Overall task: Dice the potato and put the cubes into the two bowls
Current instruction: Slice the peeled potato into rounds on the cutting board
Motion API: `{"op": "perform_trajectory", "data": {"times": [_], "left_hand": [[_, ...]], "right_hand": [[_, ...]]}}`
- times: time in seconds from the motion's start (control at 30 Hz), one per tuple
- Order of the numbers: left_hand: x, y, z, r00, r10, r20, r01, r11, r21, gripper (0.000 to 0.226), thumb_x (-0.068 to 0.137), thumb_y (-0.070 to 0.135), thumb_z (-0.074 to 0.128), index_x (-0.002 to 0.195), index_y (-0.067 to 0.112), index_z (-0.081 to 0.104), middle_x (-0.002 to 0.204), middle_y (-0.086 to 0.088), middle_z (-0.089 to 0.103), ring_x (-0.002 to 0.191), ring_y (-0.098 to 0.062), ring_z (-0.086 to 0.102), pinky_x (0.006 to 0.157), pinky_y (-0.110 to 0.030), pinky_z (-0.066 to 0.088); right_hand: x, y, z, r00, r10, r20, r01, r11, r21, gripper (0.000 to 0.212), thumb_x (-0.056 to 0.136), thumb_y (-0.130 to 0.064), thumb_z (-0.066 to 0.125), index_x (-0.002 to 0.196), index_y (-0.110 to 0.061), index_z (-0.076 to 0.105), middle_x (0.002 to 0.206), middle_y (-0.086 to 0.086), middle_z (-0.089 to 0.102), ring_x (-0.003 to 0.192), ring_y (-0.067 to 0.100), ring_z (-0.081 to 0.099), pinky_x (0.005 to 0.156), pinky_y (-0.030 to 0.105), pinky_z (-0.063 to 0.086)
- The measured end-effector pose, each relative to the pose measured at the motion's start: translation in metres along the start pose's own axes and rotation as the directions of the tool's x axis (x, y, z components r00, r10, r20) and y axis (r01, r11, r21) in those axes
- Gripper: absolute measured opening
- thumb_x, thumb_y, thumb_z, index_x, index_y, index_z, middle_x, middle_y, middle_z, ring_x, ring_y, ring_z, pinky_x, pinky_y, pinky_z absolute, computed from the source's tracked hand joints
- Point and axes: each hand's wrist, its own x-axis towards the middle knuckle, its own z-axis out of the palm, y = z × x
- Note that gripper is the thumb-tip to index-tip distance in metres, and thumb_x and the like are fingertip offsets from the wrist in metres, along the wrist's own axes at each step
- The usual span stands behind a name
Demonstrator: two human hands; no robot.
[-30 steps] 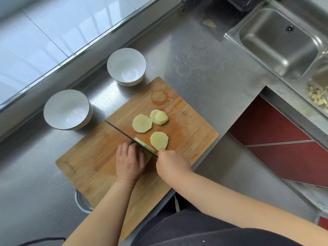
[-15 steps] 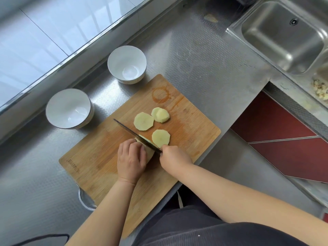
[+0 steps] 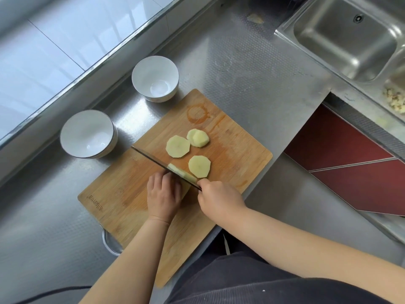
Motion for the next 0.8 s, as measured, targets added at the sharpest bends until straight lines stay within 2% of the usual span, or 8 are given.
{"op": "perform_trajectory", "data": {"times": [0.23, 0.47, 0.8], "left_hand": [[-0.001, -0.004, 0.002, 1.000, -0.002, 0.015, 0.002, 1.000, -0.019, 0.023, 0.086, 0.022, 0.048, 0.100, 0.005, 0.050, 0.090, -0.022, 0.059, 0.085, -0.030, 0.042, 0.079, -0.038, 0.037], [-0.001, -0.001, -0.001, 1.000, -0.006, 0.005, 0.006, 1.000, -0.021, 0.025, 0.087, 0.022, 0.048, 0.101, 0.002, 0.052, 0.096, -0.024, 0.060, 0.091, -0.031, 0.044, 0.084, -0.037, 0.037], [0.001, 0.001, -0.002, 1.000, 0.011, -0.013, -0.011, 1.000, -0.027, 0.021, 0.087, 0.019, 0.048, 0.100, 0.003, 0.052, 0.094, -0.024, 0.060, 0.091, -0.030, 0.044, 0.082, -0.036, 0.037]], "right_hand": [[-0.020, -0.009, -0.011, 0.999, -0.042, -0.029, 0.040, 0.997, -0.070, 0.023, 0.101, -0.022, 0.040, 0.118, -0.012, 0.053, 0.093, 0.007, 0.068, 0.081, 0.029, 0.063, 0.056, 0.031, 0.035], [-0.024, -0.012, -0.013, 1.000, -0.001, -0.023, 0.001, 1.000, 0.001, 0.026, 0.101, -0.024, 0.041, 0.121, -0.013, 0.054, 0.098, 0.007, 0.068, 0.088, 0.029, 0.063, 0.060, 0.031, 0.039], [-0.022, -0.010, -0.015, 1.000, 0.016, -0.008, -0.016, 1.000, 0.017, 0.029, 0.101, -0.025, 0.042, 0.125, -0.013, 0.053, 0.106, 0.007, 0.068, 0.093, 0.027, 0.064, 0.065, 0.032, 0.046]]}}
